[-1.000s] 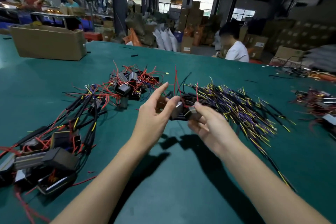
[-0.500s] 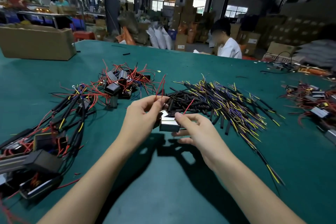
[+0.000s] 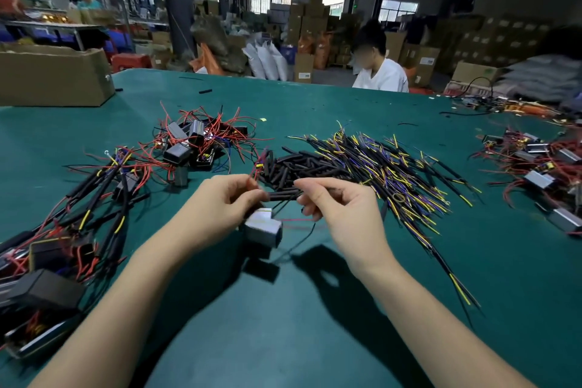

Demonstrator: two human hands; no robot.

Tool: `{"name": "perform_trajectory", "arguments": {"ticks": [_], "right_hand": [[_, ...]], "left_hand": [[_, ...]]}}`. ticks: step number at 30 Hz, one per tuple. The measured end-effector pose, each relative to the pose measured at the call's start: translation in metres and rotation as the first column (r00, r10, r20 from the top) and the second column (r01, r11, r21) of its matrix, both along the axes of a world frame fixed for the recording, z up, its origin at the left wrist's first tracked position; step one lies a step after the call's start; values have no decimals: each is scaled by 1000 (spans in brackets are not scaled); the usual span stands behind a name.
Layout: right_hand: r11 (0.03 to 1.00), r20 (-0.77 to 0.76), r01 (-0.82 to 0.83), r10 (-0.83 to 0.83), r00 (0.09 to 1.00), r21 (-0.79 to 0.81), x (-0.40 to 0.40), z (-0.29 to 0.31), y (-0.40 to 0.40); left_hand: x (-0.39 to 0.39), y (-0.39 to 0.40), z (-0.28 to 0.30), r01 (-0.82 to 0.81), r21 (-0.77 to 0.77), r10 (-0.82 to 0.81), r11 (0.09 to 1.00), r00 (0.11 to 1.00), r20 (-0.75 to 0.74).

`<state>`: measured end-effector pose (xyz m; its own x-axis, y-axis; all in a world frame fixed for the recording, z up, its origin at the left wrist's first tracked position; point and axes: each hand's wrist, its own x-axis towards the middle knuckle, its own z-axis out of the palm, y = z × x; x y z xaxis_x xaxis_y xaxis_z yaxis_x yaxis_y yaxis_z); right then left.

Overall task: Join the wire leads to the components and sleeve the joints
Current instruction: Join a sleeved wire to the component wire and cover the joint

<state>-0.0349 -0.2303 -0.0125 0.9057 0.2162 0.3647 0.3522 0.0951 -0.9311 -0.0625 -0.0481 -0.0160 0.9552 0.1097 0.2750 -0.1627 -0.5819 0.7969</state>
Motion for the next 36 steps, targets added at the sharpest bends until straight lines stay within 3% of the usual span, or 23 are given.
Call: {"name": "perform_trajectory", "arguments": {"ticks": [4, 8, 14, 19, 21, 24, 29, 32, 36], "right_hand": [[999, -231, 29, -32, 972, -14, 6, -8, -2], [990, -424, -96, 44, 904, -102, 5, -17, -2], [991, -473, -122, 79, 877, -61, 2, -19, 0], [987, -481, -139, 86, 873, -76, 4, -19, -3], [979, -370, -106, 34, 928, -176, 6, -17, -5], [942, -19, 78, -89, 996, -327, 8, -17, -5], [950, 323, 197, -113, 940, -241, 5, -16, -5], [935, 429, 244, -117, 896, -256, 5, -15, -5], [927, 427, 230, -86, 900, -298, 6, -15, -5]], "left_hand": [[0, 10, 0, -167, 251, 157, 954, 986, 59], [-3, 0, -4, -166, 349, 141, 922, 985, 94], [-6, -24, -5, 6, 77, -14, 997, 994, 110], [-6, -33, -7, 89, -134, -75, 987, 992, 106], [-7, -33, -7, 101, -175, -80, 979, 989, 122], [-4, -32, -9, 100, -149, -83, 984, 990, 113], [-1, -29, -13, 146, -82, -140, 986, 987, 73], [-1, -29, -13, 159, -49, -155, 986, 985, 72], [-2, -29, -13, 194, -39, -193, 980, 981, 34]]}}
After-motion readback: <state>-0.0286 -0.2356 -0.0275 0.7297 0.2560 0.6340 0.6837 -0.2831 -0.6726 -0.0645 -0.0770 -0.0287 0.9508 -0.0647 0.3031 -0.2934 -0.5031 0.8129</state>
